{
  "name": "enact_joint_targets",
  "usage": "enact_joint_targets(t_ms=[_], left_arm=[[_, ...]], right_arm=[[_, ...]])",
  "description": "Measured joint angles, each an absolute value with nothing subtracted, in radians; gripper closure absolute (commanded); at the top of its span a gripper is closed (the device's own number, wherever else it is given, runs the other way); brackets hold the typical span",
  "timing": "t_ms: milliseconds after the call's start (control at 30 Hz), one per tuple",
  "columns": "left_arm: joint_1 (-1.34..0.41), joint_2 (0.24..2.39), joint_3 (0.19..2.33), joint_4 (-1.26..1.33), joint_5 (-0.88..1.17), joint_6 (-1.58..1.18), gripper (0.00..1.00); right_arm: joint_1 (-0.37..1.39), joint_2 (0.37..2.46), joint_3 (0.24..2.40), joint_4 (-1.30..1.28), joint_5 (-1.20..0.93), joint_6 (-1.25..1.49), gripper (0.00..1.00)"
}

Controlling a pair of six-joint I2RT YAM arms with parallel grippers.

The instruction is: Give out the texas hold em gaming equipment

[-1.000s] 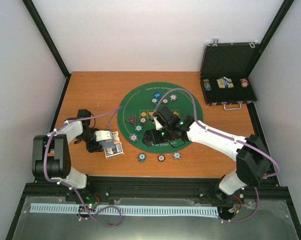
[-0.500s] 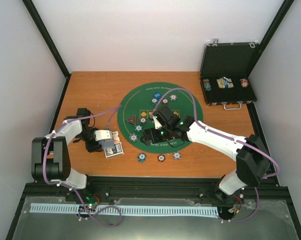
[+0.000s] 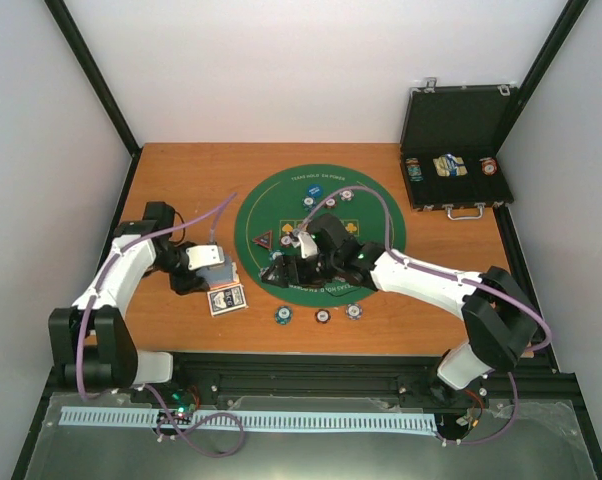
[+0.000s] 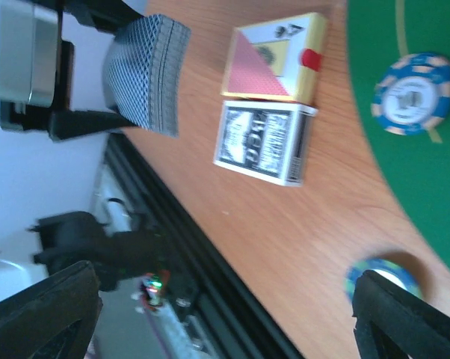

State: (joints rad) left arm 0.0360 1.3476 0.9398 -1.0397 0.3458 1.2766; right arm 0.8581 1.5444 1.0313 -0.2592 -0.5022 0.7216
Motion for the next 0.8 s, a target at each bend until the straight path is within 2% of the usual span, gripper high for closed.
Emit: enact_joint_targets(t_ms=[267,533,800], left_arm=[[-0.02,1.249,1.034,-1.157,0.437,1.215,0.99],[-0.112,1.205,1.044,-1.204,0.439,1.159,0.99],[-0.136,1.205,1.076,-1.221,0.437,1.127,0.99]], right_arm=[[0.858,1.616,0.993,0.085,-0.68,0.938,0.24],[0.859,1.632,0.955,0.341,-0.756,1.093,0.3],[0.87,1.67,0.946,0.424,-0.772,1.151,0.32]])
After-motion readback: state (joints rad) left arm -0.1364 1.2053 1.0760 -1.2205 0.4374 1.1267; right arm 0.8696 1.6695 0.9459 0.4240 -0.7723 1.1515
